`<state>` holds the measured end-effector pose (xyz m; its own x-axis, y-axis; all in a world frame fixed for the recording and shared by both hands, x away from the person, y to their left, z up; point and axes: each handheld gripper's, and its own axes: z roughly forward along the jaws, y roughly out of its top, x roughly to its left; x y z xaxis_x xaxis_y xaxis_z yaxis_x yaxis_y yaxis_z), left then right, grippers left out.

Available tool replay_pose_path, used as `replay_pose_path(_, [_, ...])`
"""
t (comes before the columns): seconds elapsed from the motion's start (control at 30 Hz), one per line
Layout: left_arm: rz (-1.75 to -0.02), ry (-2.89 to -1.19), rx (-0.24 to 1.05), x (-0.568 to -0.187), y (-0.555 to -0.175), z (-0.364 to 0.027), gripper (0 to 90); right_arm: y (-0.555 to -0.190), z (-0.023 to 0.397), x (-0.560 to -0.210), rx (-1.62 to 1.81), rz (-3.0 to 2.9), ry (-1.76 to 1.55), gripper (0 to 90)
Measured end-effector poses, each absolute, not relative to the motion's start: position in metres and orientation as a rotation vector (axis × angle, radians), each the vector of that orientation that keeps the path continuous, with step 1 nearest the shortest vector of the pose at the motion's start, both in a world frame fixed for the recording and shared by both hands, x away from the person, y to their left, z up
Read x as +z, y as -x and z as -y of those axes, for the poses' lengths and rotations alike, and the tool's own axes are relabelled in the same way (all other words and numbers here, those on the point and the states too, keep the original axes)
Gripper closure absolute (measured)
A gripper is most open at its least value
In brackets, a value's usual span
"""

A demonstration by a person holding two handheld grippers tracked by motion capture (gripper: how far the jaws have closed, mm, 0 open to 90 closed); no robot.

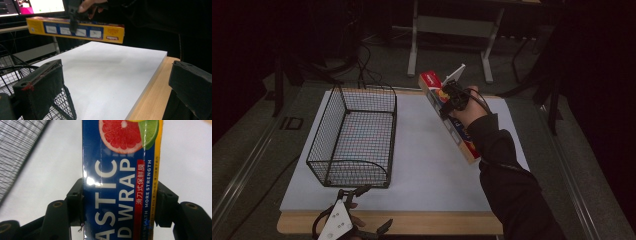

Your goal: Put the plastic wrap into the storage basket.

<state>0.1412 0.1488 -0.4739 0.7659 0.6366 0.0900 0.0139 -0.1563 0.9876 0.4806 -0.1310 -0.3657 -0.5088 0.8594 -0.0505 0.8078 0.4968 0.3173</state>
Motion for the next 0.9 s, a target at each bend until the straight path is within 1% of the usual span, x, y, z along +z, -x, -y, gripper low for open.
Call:
replay_pose_path(0.13, [-0.525, -1.651, 0.593, -0.474, -0.141, -0.149, 0.2, -0.475, 0.123, -0.347, 0.445, -2.520, -1.414, 39.9])
replay_pose_path(0.27, [-0.524, -1.650, 0.591, -0.474, -0.141, -0.149, 0.2, -0.472, 0.114, -0.337, 0.463, -2.509, -1.386, 39.9])
replay_pose_path(0.4, [-0.525, -1.649, 0.590, -0.474, -0.141, -0.149, 0.2, -0.466, 0.096, -0.323, 0.524, -2.509, -1.350, 39.9])
replay_pose_path(0.9, [-0.521, -1.645, 0.588, -0.474, -0.140, -0.150, 0.2, -0.456, 0.029, -0.300, 0.608, -2.528, -1.264, 39.9])
